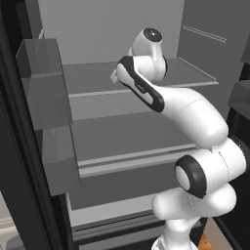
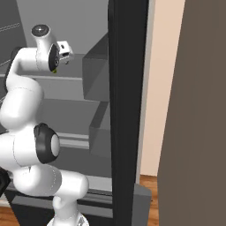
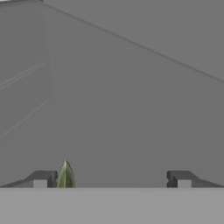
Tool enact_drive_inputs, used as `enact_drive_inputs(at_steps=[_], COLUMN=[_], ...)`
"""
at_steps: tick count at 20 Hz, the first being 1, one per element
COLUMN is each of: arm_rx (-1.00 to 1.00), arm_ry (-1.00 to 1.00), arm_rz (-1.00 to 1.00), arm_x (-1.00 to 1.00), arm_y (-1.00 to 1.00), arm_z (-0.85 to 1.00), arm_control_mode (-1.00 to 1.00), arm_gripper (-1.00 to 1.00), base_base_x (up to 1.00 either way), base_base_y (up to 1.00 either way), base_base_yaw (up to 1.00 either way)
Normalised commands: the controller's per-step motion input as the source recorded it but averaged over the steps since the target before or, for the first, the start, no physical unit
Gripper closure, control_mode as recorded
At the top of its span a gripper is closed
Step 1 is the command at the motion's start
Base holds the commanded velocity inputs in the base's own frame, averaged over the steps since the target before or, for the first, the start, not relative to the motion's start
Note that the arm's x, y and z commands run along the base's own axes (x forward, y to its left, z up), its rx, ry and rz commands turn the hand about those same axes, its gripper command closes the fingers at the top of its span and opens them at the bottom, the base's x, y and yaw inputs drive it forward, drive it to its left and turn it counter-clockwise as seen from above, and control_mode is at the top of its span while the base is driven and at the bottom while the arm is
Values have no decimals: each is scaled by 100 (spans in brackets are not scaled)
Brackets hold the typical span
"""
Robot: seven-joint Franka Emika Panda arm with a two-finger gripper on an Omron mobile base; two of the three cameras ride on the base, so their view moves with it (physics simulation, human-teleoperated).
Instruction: There is a bowl on the dining counter. Grab a lemon wedge from the fridge and place it in the bowl. Then get the liquor bottle and glass cup from the cabinet and place them next to the bowl.
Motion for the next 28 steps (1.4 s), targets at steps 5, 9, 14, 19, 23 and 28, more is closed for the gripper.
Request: enact_drive_inputs(at_steps=[5,9,14,19,23,28], arm_rx=[0,0,-4,-11,-9,-8], arm_ry=[0,0,6,11,9,8], arm_rz=[1,0,0,0,0,0], arm_x=[0,-15,-19,-8,0,0], arm_y=[0,0,0,0,0,0], arm_z=[-6,-1,0,-16,-24,-22], arm_control_mode=[-100,-100,-100,-100,-100,-100], arm_gripper=[-100,-100,-100,-100,-100,100], base_base_x=[0,0,0,0,0,0], base_base_y=[0,0,0,0,0,0], base_base_yaw=[0,0,0,0,0,0])
